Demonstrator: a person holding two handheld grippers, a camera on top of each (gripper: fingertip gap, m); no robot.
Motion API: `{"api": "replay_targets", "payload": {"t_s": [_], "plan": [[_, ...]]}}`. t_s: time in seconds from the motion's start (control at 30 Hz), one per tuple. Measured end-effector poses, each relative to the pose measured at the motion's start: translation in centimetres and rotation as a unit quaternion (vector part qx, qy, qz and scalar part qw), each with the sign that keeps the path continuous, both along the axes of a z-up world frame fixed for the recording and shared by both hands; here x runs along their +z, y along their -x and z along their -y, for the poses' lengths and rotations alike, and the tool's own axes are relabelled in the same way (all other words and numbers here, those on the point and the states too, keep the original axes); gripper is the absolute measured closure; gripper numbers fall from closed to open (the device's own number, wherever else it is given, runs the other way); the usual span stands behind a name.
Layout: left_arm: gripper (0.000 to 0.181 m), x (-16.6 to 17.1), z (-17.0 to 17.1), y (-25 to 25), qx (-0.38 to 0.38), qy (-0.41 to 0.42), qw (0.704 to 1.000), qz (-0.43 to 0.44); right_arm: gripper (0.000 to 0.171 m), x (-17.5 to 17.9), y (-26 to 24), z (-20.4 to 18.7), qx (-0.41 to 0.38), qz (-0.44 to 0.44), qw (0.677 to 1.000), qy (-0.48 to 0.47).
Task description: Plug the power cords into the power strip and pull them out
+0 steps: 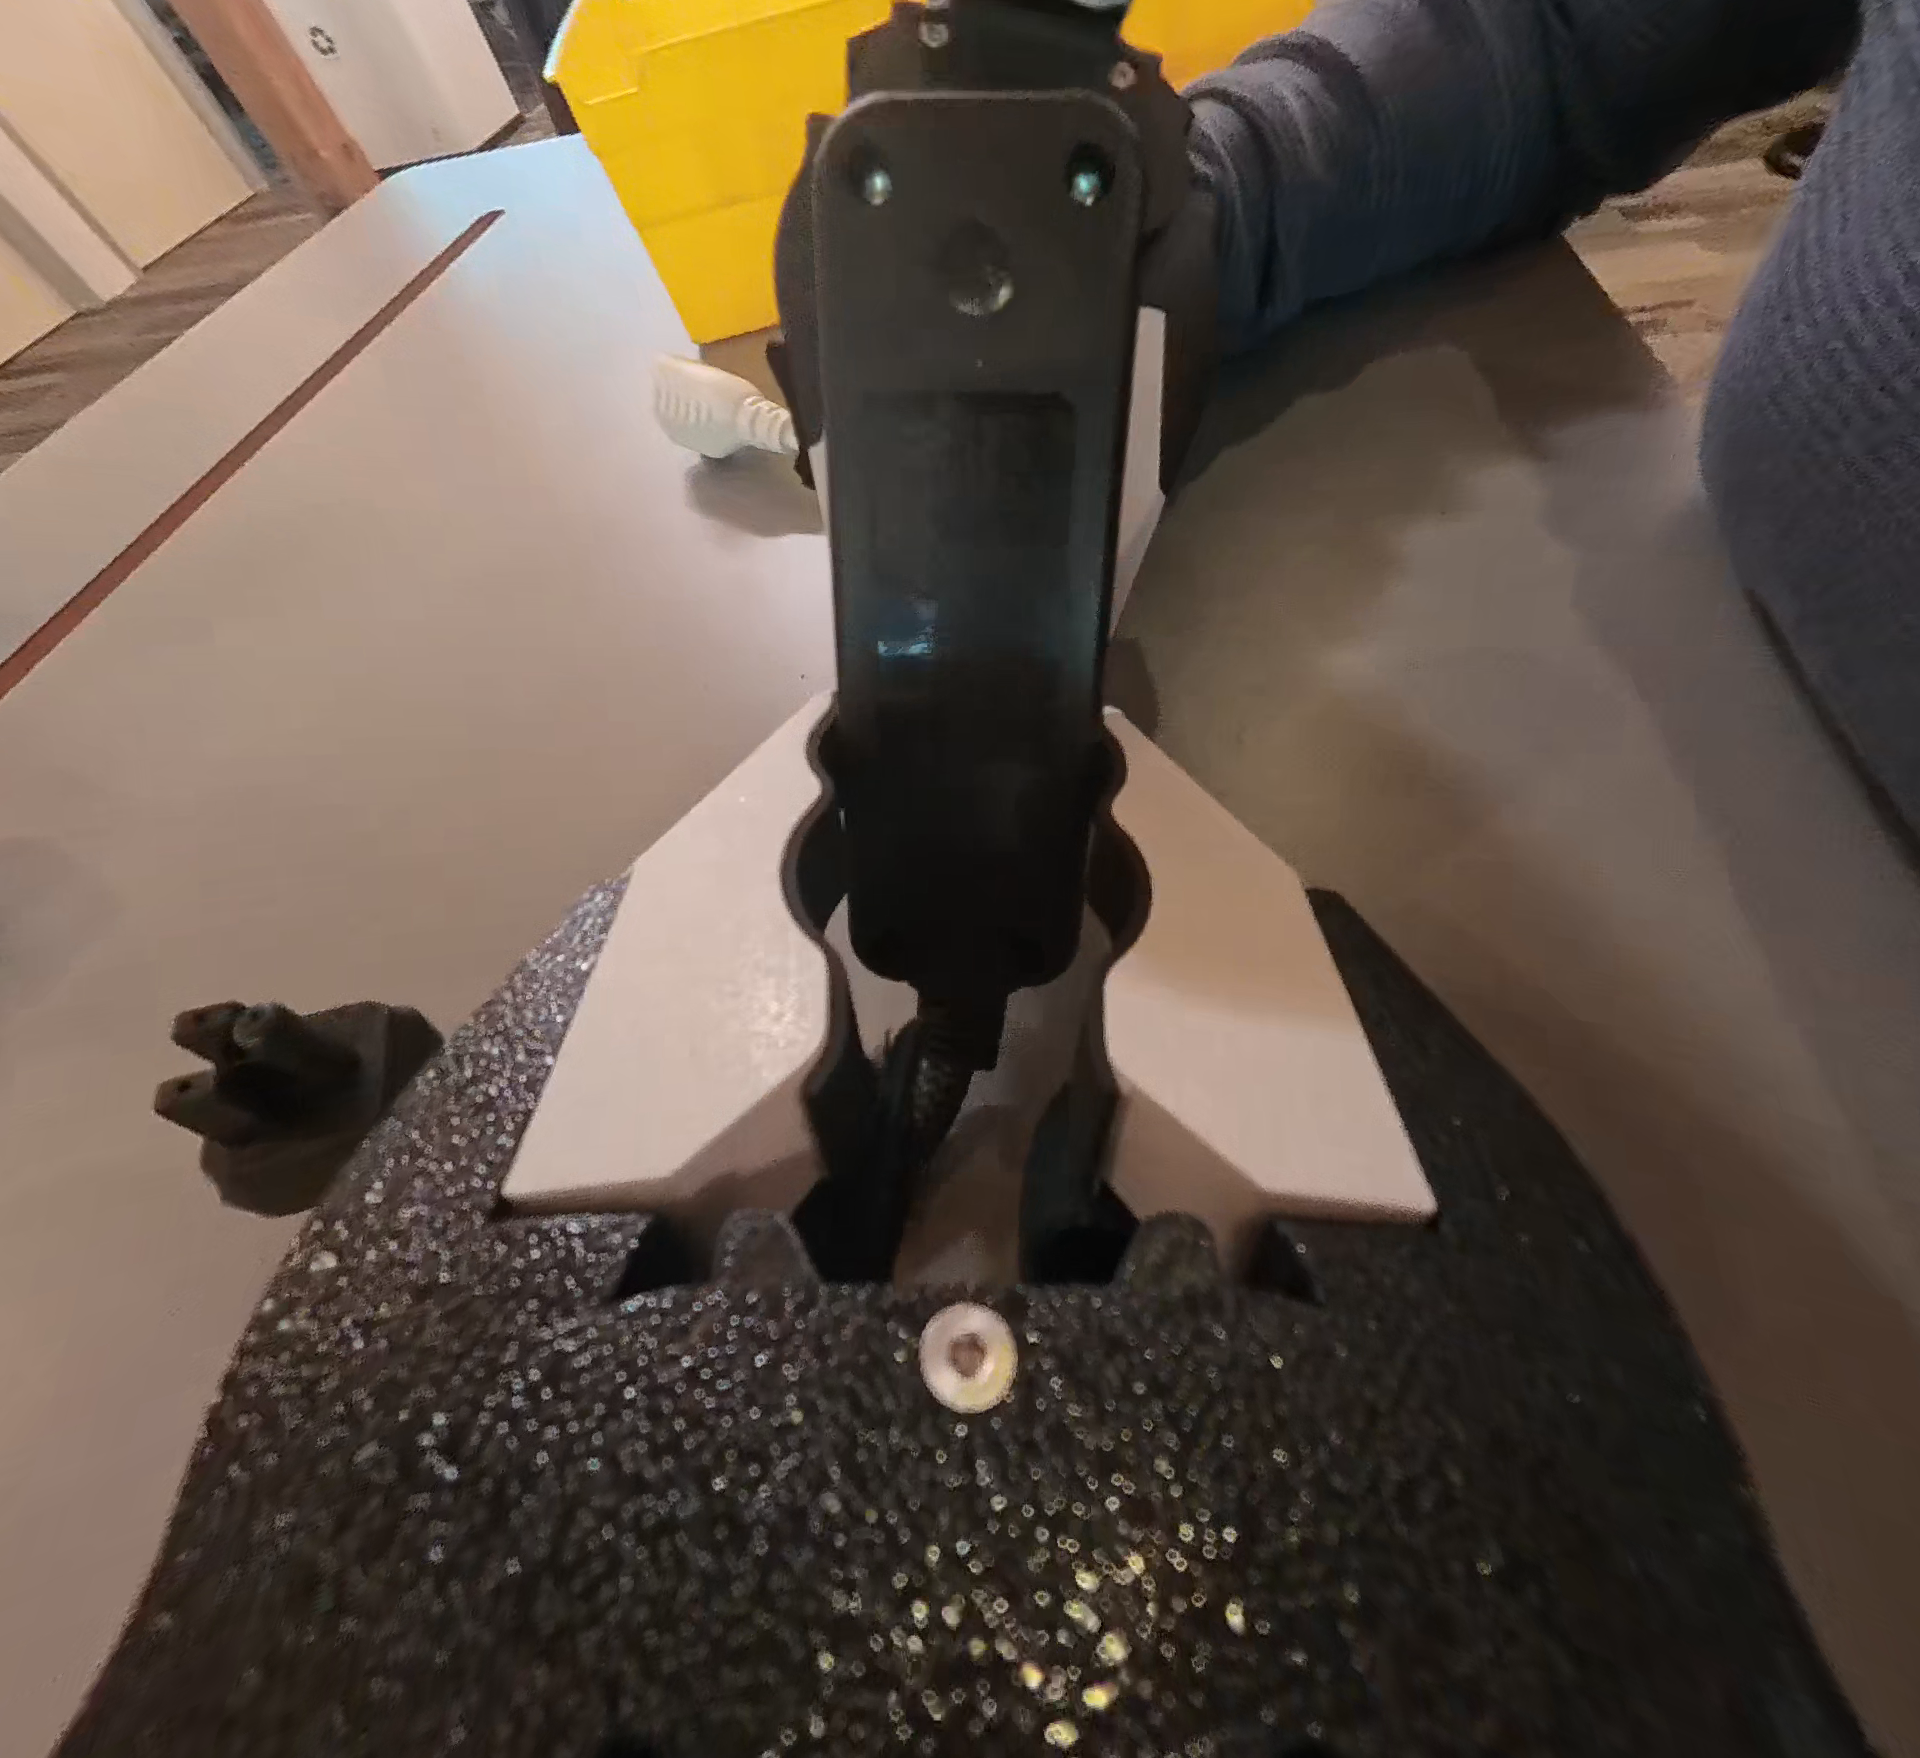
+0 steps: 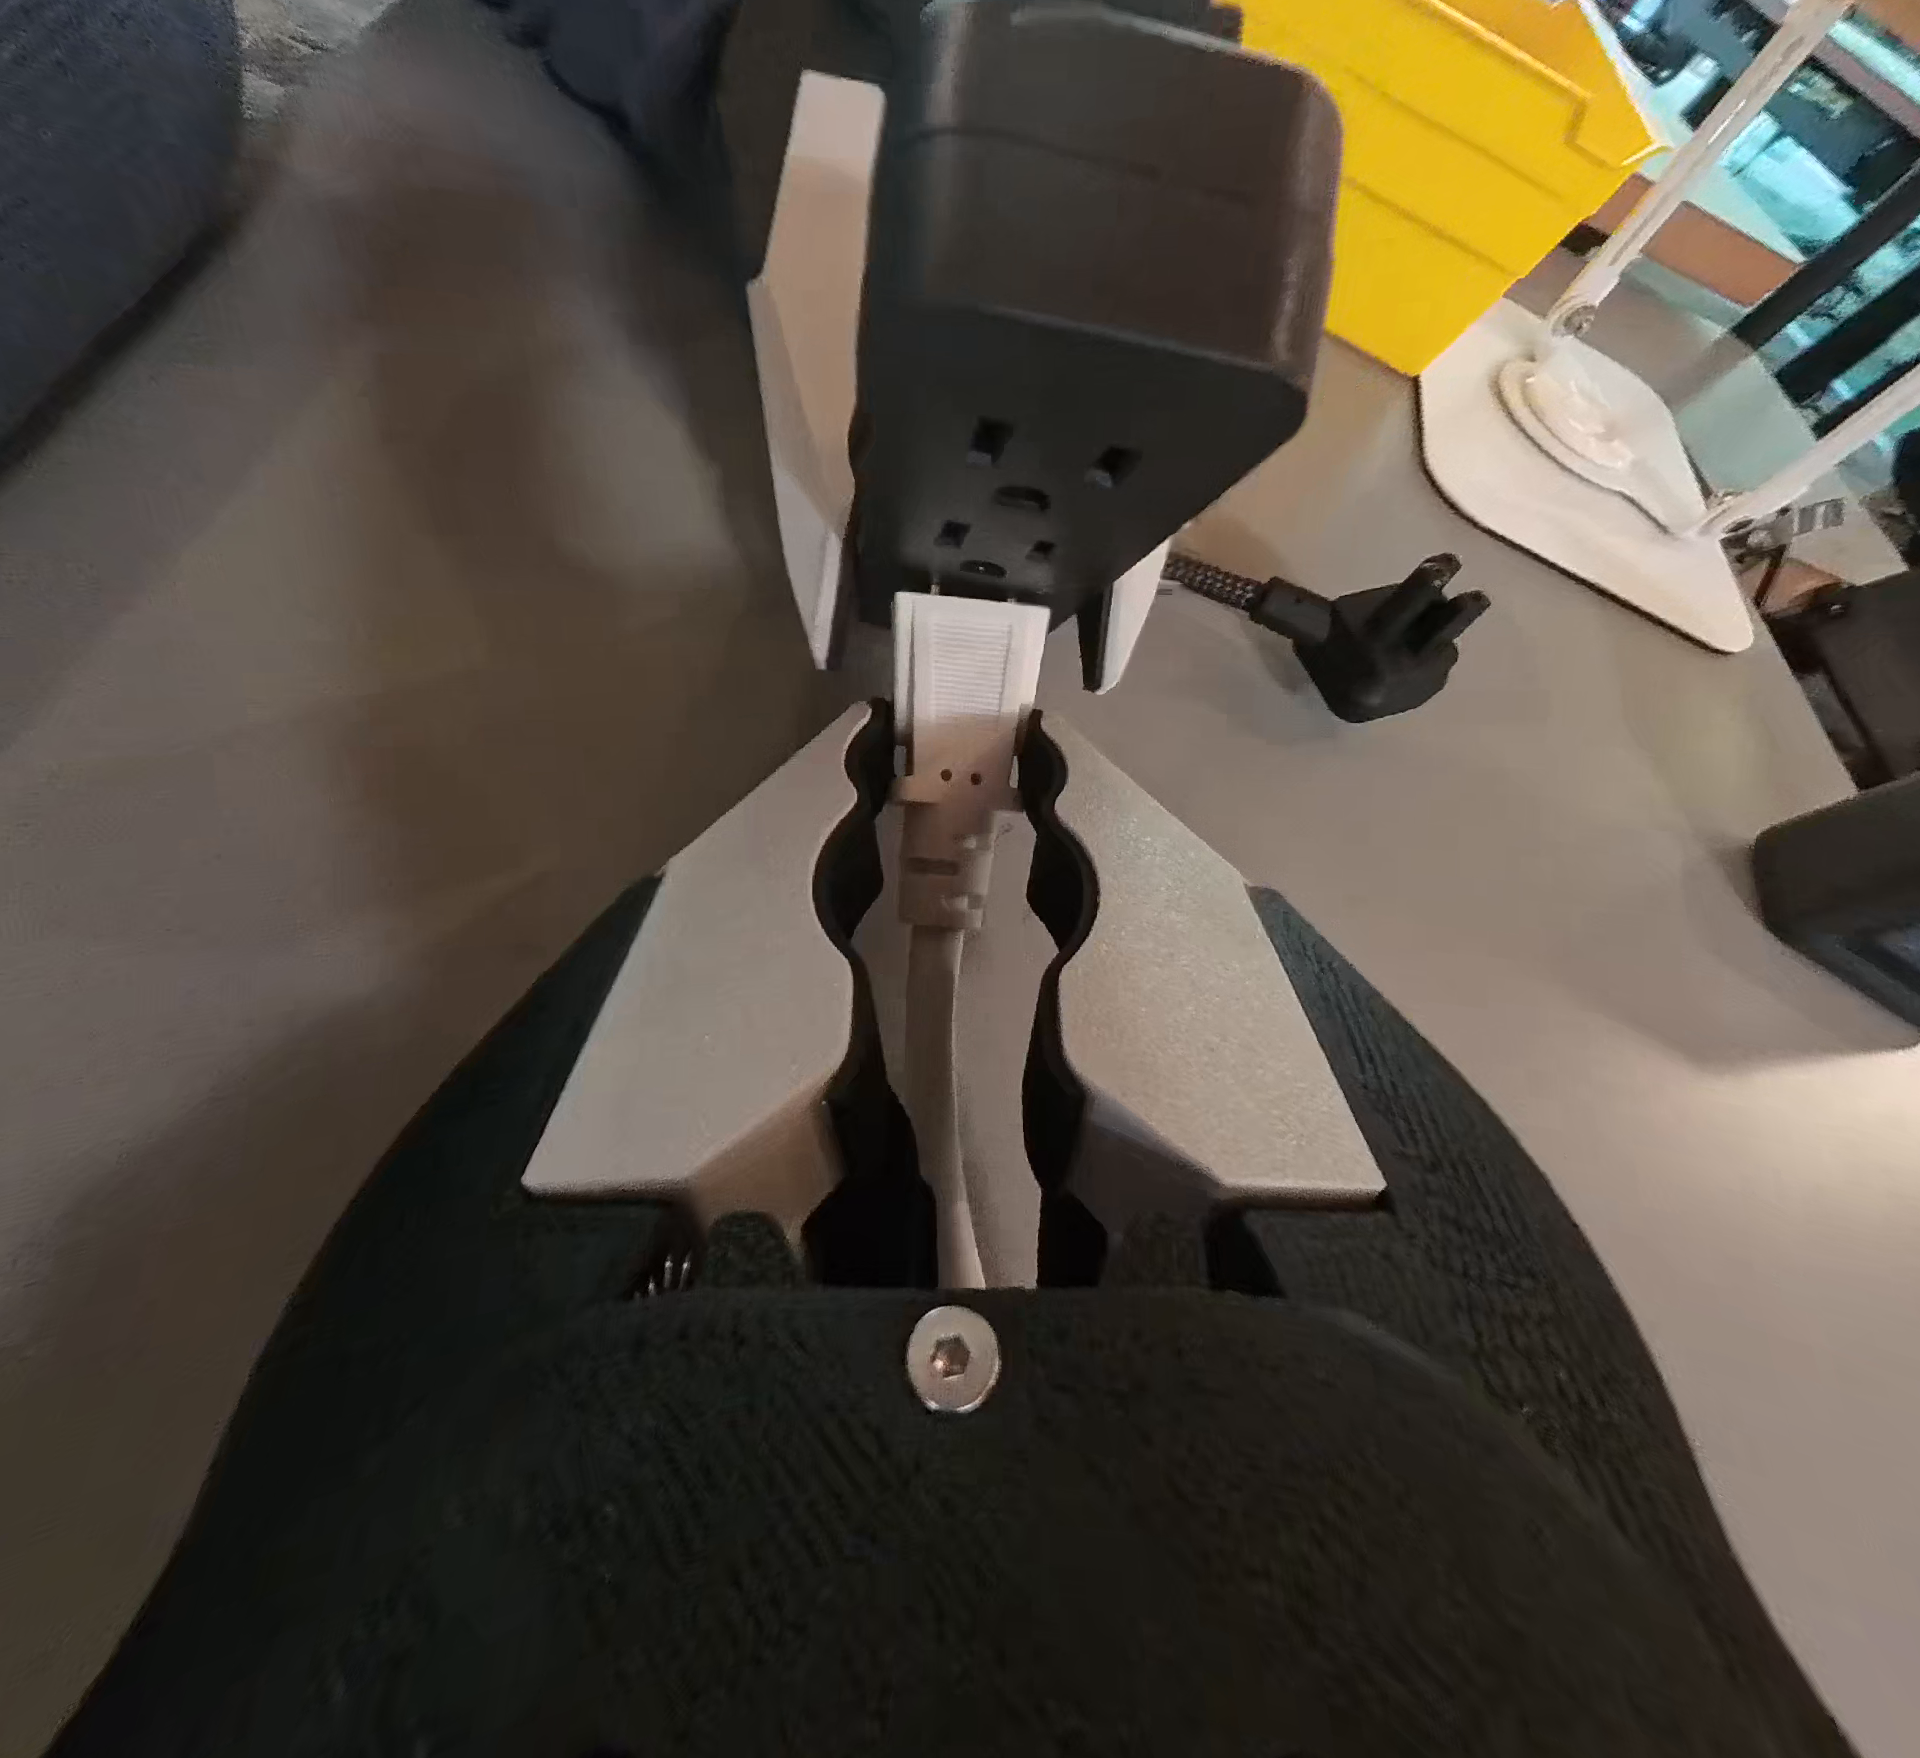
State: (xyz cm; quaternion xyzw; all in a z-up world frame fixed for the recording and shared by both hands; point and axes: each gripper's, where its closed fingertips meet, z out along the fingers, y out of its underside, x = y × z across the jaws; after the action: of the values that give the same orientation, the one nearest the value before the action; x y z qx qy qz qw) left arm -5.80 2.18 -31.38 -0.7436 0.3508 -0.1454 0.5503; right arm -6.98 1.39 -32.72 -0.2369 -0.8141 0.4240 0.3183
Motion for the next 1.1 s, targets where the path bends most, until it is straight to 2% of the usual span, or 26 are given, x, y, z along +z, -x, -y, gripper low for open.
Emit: {"api": "replay_targets", "payload": {"t_s": [0.37, 0.7, 0.73, 0.87, 0.97, 1.1], "plan": [[0.138, -0.3, -0.3, -0.3, -0.02, -0.02, 0.999, -0.032, 0.148, -0.6, 0.0, -0.4, -0.012, 0.021, 1.0, -0.01], [0.137, -0.2, 0.1, -0.3, -0.002, -0.117, 0.987, -0.114, 0.147, -0.9, 0.6, -0.4, -0.059, -0.066, 0.99, -0.113], [0.137, 0.1, 0.0, 0.0, 0.007, -0.122, 0.986, -0.109, 0.147, -0.8, 0.9, -0.5, -0.07, -0.074, 0.988, -0.118], [0.102, 2.3, -0.7, 2.1, 0.081, -0.149, 0.984, -0.062, 0.146, 0.1, 1.8, -0.8, -0.104, -0.116, 0.979, -0.129], [0.095, 3.4, -0.5, 2.7, 0.086, -0.144, 0.986, 0.0, 0.145, 0.2, 2.5, -0.6, -0.119, -0.149, 0.968, -0.162], [0.095, 3.9, -0.6, 3.4, 0.092, -0.138, 0.985, 0.04, 0.144, 0.6, 3.8, -0.4, -0.134, -0.174, 0.959, -0.176]]}}
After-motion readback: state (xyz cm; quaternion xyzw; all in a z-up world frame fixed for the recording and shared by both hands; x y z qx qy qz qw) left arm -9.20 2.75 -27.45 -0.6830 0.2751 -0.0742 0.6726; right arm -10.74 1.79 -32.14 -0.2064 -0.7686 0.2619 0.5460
